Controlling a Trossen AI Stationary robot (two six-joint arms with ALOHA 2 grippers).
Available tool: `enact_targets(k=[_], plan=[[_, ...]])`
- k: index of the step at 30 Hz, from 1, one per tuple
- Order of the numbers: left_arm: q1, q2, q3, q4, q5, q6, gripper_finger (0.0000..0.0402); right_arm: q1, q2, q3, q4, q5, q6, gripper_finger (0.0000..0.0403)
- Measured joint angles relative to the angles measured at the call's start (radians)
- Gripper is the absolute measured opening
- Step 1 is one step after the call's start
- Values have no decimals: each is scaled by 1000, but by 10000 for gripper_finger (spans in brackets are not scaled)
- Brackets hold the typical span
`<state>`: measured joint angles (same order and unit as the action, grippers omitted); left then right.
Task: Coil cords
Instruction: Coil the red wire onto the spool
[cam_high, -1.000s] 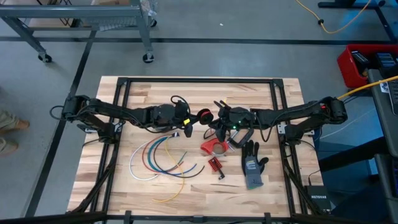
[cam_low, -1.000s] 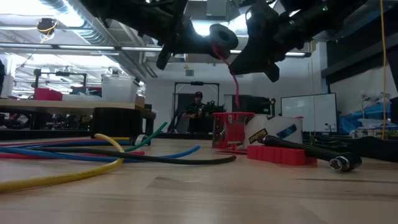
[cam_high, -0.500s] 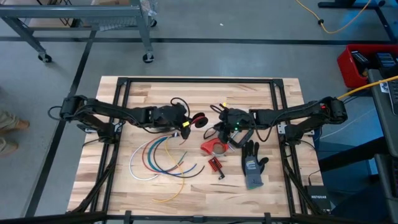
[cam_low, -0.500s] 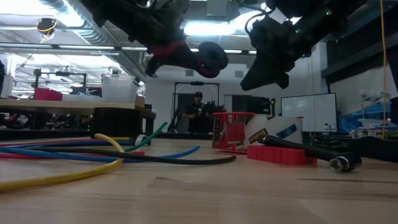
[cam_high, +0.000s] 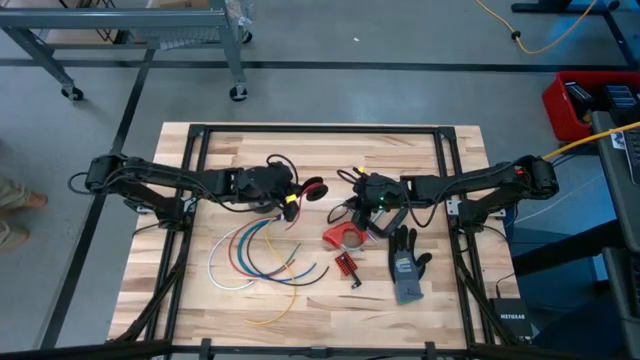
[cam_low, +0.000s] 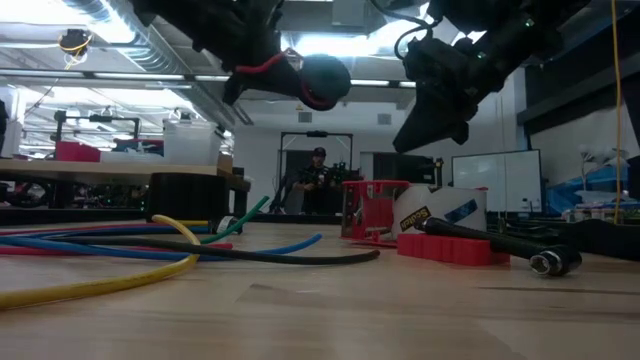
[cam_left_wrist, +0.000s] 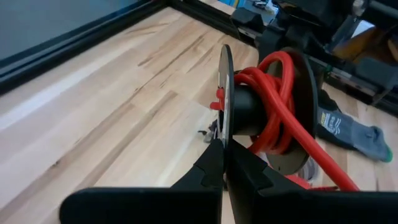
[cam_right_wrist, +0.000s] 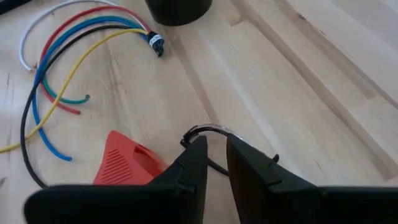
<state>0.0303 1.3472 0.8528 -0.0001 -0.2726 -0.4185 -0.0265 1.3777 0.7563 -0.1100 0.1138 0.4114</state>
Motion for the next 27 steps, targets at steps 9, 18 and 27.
enact_targets(k=[9,18,27], plan=[[-27,-5,0,-66,0,55,0,0,0,0,5,0,0,65],[-51,-5,0,-72,19,83,0,0,0,0,12,74,1,145],[-54,-5,0,-72,107,117,0,0,0,0,243,32,-153,206]])
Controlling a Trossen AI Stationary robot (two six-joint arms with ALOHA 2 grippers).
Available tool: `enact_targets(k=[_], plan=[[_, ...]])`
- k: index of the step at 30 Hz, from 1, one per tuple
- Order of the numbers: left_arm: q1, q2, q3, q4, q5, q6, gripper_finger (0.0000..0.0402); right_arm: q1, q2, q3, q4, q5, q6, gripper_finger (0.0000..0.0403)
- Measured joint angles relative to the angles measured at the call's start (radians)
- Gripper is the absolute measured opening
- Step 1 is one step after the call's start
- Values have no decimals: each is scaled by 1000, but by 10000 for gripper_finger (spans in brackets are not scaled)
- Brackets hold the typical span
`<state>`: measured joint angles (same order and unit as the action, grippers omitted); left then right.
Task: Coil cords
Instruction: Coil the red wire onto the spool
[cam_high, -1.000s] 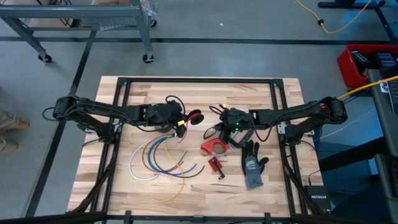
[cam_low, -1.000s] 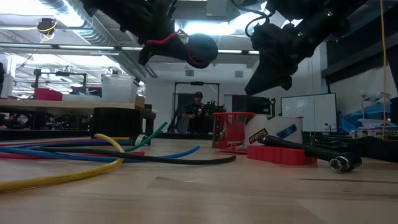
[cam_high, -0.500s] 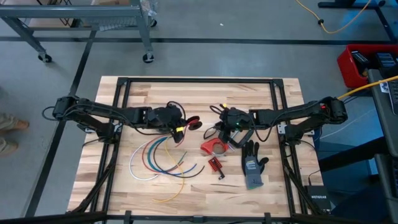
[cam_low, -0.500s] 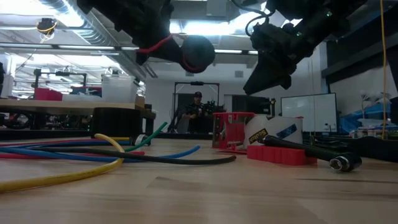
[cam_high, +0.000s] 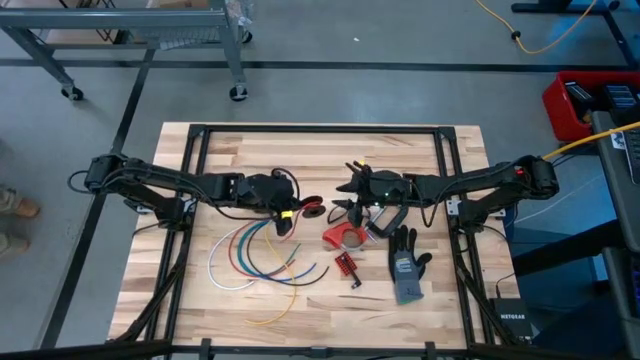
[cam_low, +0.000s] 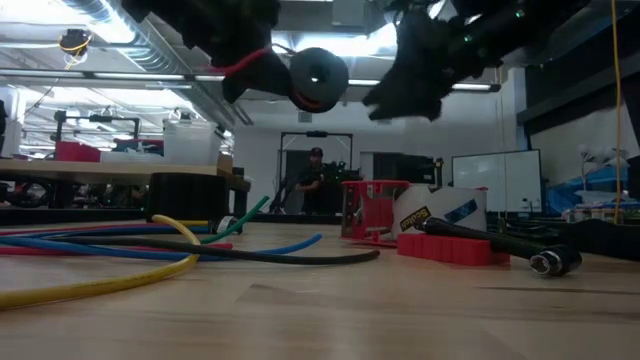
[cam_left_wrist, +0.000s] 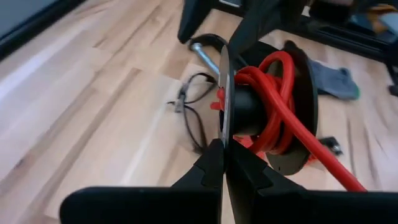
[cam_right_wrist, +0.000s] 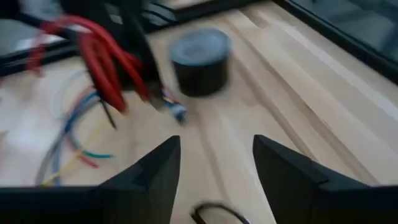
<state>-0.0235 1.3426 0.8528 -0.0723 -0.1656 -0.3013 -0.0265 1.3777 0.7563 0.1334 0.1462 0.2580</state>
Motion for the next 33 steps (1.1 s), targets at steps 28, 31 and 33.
enact_targets(k=[28,31,33], plan=[[-37,0,0,7,139,68,0,0,57,0,268,-399,-160,207],[-38,0,0,8,141,68,0,0,69,0,301,-413,-159,207],[-42,1,0,10,141,69,0,0,74,0,315,-419,-159,207]])
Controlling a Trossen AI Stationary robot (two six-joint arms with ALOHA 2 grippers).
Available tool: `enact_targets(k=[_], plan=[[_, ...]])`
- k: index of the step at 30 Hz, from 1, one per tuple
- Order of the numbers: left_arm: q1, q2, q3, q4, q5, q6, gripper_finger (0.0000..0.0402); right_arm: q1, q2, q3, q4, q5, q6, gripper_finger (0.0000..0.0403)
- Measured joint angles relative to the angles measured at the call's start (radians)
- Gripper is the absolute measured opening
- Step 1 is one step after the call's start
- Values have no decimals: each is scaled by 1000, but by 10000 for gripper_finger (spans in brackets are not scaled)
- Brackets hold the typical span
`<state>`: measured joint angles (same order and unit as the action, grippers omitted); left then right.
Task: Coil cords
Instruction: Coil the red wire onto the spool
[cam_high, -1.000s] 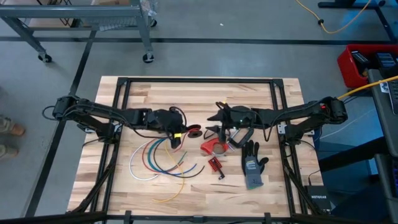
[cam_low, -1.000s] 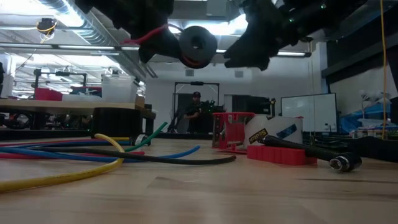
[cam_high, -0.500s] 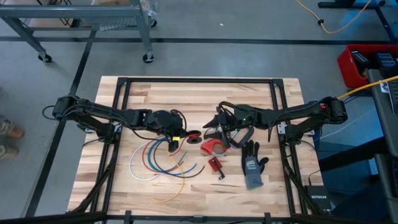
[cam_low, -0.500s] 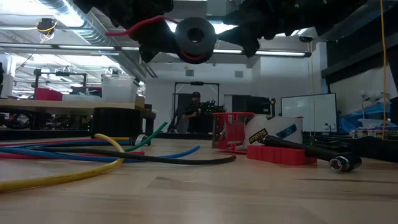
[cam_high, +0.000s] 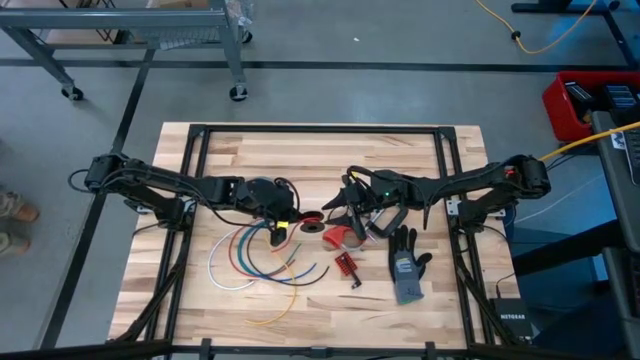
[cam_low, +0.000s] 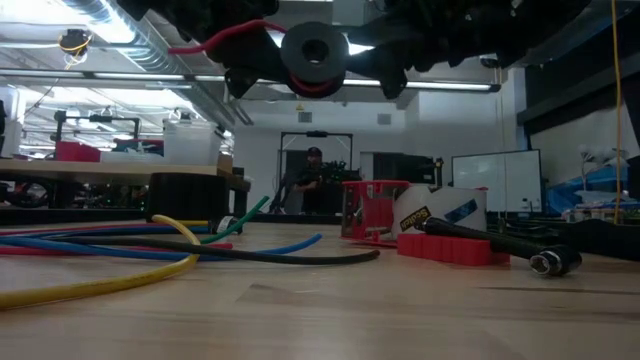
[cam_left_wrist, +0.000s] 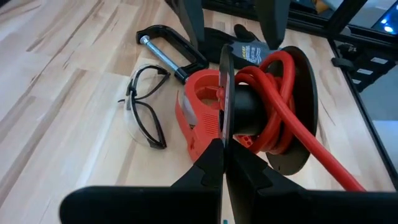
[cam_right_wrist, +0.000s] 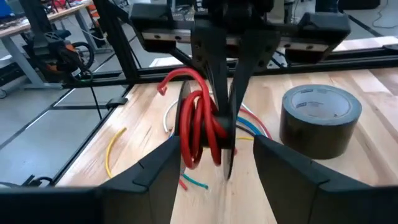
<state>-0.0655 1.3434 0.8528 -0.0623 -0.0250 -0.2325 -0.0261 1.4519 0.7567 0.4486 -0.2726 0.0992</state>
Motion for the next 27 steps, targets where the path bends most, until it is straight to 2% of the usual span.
enact_targets(k=[5,16,27], plan=[[-14,0,0,1,0,5,0,0,4,0,2,0,5,200],[-33,0,0,51,3,10,0,0,5,0,27,-2,7,133],[-33,0,0,80,7,39,0,0,5,0,30,-15,42,129]])
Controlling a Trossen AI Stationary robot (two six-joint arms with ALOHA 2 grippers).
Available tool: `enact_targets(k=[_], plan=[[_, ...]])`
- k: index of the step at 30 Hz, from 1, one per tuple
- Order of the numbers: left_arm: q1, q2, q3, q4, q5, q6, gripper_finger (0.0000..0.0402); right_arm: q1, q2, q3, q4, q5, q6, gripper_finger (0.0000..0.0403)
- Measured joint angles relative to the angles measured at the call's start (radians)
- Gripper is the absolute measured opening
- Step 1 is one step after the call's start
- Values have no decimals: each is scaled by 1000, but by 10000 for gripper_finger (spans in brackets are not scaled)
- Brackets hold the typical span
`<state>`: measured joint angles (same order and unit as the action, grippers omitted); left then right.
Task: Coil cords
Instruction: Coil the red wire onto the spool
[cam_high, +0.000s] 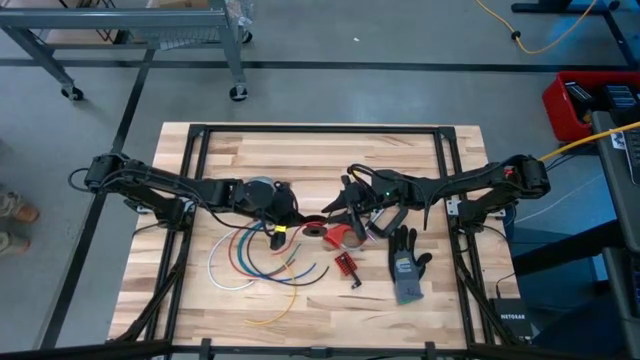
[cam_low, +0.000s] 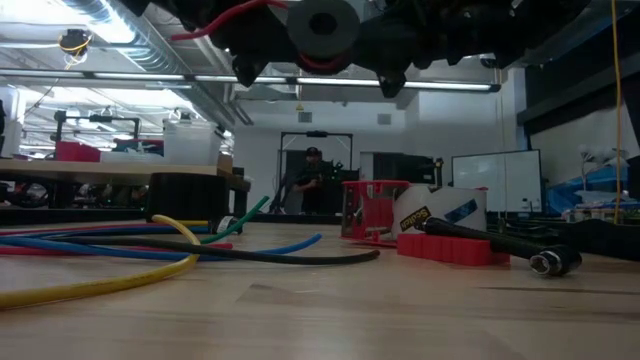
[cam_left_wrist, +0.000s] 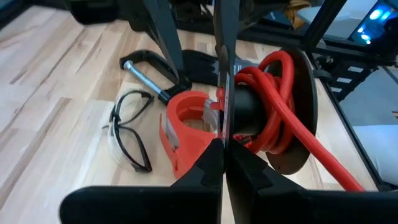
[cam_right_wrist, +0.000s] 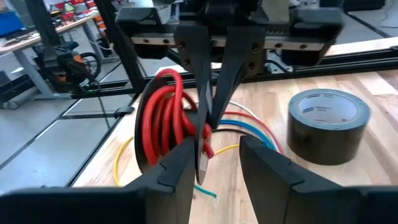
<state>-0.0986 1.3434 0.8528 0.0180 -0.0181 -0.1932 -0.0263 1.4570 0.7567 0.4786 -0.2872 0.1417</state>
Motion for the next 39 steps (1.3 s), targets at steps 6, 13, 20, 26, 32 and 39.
enact_targets(k=[6,13,20,26,32,39], plan=[[0,0,0,30,2,13,0,0,0,0,15,-44,0,129],[0,0,0,31,2,13,0,0,0,0,52,-47,0,109],[0,0,0,34,1,11,0,1,24,0,66,-50,16,53],[-2,0,-2,33,10,10,0,1,64,0,132,-106,18,13],[0,0,-2,31,7,7,0,0,64,-1,141,-105,35,9],[2,-1,0,21,2,-6,20,-1,66,-1,148,-107,39,5]])
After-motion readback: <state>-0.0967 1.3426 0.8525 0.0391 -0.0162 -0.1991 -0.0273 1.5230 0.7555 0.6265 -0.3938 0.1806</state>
